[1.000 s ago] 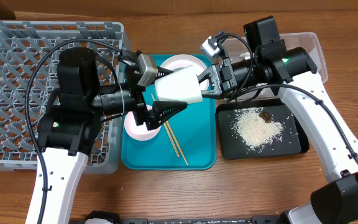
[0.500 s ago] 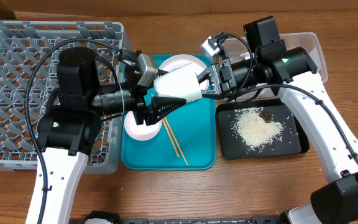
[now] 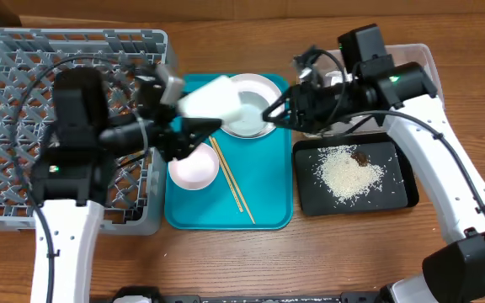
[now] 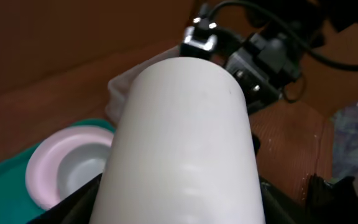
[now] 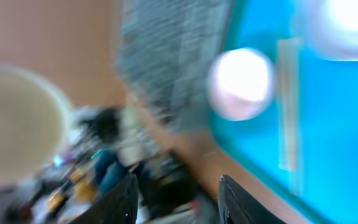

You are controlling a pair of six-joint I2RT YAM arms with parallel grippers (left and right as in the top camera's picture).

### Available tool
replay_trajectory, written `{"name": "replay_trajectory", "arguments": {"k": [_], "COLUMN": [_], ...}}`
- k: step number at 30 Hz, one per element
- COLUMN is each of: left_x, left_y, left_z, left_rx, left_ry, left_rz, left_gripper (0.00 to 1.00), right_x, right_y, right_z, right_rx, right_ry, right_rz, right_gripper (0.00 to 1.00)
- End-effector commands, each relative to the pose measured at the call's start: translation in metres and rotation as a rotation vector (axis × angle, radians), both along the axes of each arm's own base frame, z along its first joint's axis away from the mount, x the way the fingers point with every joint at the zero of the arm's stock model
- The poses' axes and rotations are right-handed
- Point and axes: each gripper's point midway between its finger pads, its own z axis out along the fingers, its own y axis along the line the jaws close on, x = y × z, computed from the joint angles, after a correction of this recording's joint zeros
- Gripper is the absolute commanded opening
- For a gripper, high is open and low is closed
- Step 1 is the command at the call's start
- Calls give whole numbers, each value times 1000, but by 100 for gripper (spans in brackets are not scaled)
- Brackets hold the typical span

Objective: Sort waste into correct bins and load items into the dishwasher
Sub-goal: 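Place the white cup into the dish rack with the left gripper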

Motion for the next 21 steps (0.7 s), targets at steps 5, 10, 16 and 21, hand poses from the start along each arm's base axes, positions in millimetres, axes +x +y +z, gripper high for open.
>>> {"name": "replay_trajectory", "arguments": {"k": [5,10,16,21], "left_x": [21,13,-10,-25], "left_y": [115,198,242,253], "left_z": [-57,-74,-88,-113], "left_rx": [252,331,389,451], "left_ry": [217,363,481,621], "left_rz": [508,929,1194,1264], "left_gripper": [62,61,61,62], "right_x": [34,28,19,19], "right_y": [-108,-158,-191,-193], "right_z": [-46,-49,-53,-53], "right_rx": [-446,-568,-619,-619], "right_ry": [-12,30,94,98], "right_rz": [-308,-421,-483,-491], "right_gripper": [45,46,46,47]}}
